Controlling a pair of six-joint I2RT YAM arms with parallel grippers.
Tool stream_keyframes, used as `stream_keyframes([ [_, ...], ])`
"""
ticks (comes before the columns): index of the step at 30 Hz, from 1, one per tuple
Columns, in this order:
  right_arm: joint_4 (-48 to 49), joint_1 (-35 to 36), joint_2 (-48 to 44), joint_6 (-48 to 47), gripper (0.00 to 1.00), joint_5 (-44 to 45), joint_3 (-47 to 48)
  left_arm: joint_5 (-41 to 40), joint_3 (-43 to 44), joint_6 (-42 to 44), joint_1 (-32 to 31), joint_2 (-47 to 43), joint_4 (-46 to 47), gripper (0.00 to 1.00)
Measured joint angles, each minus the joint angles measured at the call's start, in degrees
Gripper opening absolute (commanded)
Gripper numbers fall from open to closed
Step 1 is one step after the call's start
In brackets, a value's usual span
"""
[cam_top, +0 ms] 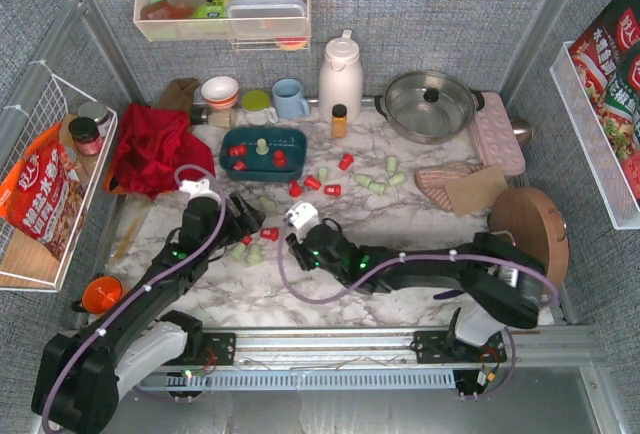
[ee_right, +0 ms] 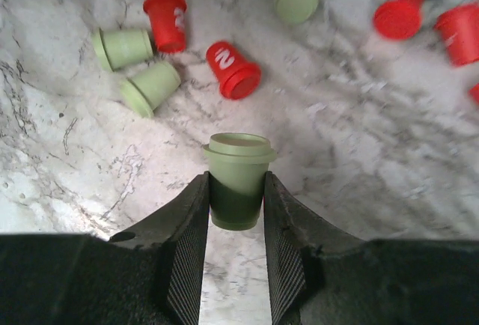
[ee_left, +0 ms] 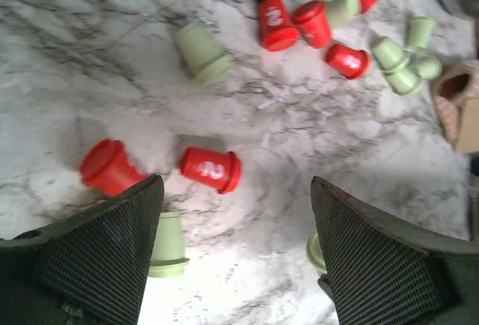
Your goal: Mix the coffee capsules in the storage basket
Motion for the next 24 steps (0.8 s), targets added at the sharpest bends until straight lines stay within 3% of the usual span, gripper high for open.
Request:
stream_keyframes([
  [10, 20.00, -6.34, -11.82, -13.75, 0.31, -6.38, -13.40, 10.69, 1.29, -2.12, -5.53, 2.99, 13.07, 0.82],
  [18, 27.61, -7.23, -16.76, -19.82, 0.31, -9.42, -19.93, 12.24, 5.18, -2.49, -11.63, 8.96, 19.43, 0.76],
  [24, 29.99, -7.72, -19.28, -21.55, 0.31, -9.92, -22.36, 12.92, 8.90, -1.16, -15.26, 14.56, 20.74, 0.62],
])
